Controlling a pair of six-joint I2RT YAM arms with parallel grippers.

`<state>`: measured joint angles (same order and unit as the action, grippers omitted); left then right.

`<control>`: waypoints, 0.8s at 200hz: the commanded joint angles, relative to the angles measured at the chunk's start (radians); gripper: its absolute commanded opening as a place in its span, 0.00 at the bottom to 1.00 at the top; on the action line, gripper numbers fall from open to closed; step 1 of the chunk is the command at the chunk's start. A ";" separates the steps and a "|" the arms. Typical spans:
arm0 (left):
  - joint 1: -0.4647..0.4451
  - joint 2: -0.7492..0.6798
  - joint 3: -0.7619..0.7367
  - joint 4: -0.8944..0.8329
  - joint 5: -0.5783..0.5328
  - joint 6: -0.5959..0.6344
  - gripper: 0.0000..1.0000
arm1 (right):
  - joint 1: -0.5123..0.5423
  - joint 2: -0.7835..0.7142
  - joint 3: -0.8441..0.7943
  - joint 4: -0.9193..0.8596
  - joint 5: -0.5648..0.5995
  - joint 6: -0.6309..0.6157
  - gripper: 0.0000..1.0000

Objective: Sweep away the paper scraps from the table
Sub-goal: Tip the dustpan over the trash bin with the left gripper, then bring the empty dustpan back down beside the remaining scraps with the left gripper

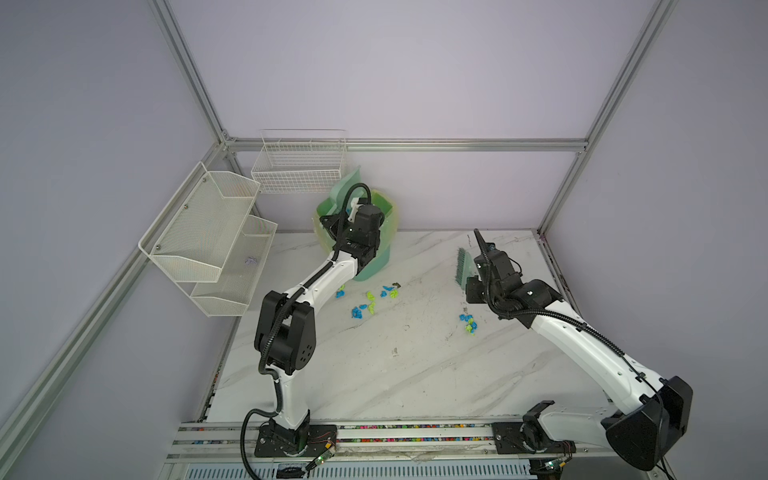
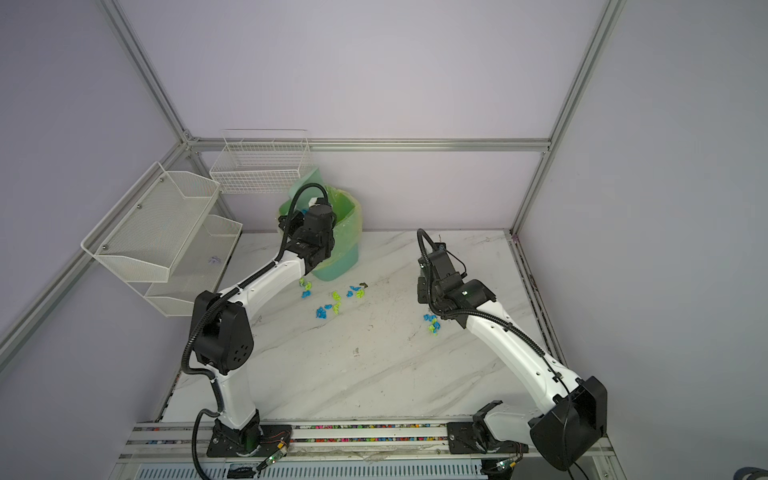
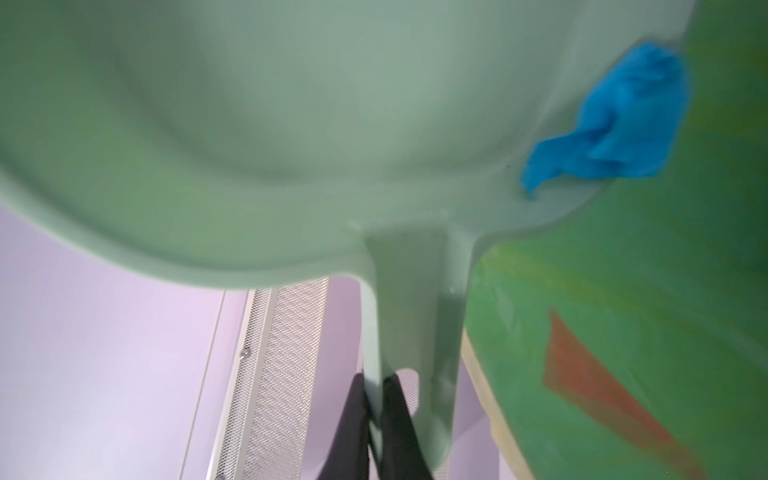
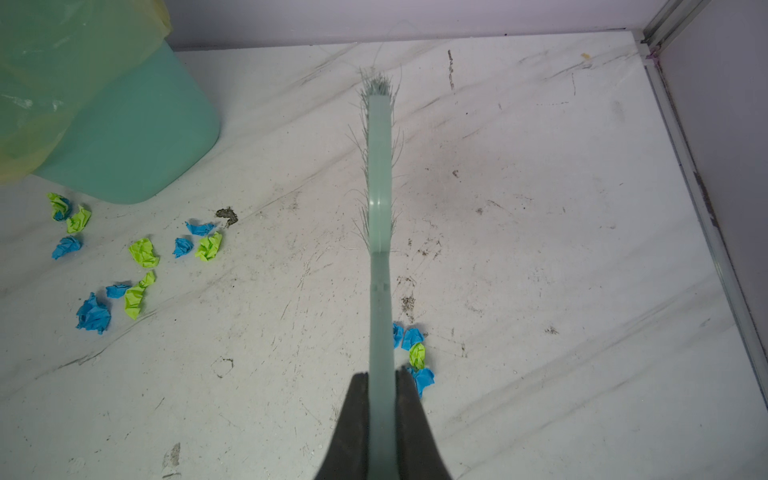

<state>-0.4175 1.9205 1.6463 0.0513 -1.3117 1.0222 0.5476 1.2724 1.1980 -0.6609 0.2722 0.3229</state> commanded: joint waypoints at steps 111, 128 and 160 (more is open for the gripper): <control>-0.028 -0.057 0.176 -0.294 -0.041 -0.242 0.00 | -0.008 -0.047 0.011 0.023 0.004 -0.010 0.00; -0.047 -0.070 0.213 -0.386 -0.016 -0.307 0.00 | -0.008 -0.044 0.012 0.021 0.006 -0.008 0.00; -0.093 -0.077 0.383 -0.828 0.177 -0.666 0.00 | -0.009 -0.036 0.017 0.015 0.002 -0.003 0.00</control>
<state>-0.4717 1.9182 1.7985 -0.3901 -1.2919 0.7120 0.5434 1.2358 1.1980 -0.6609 0.2687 0.3206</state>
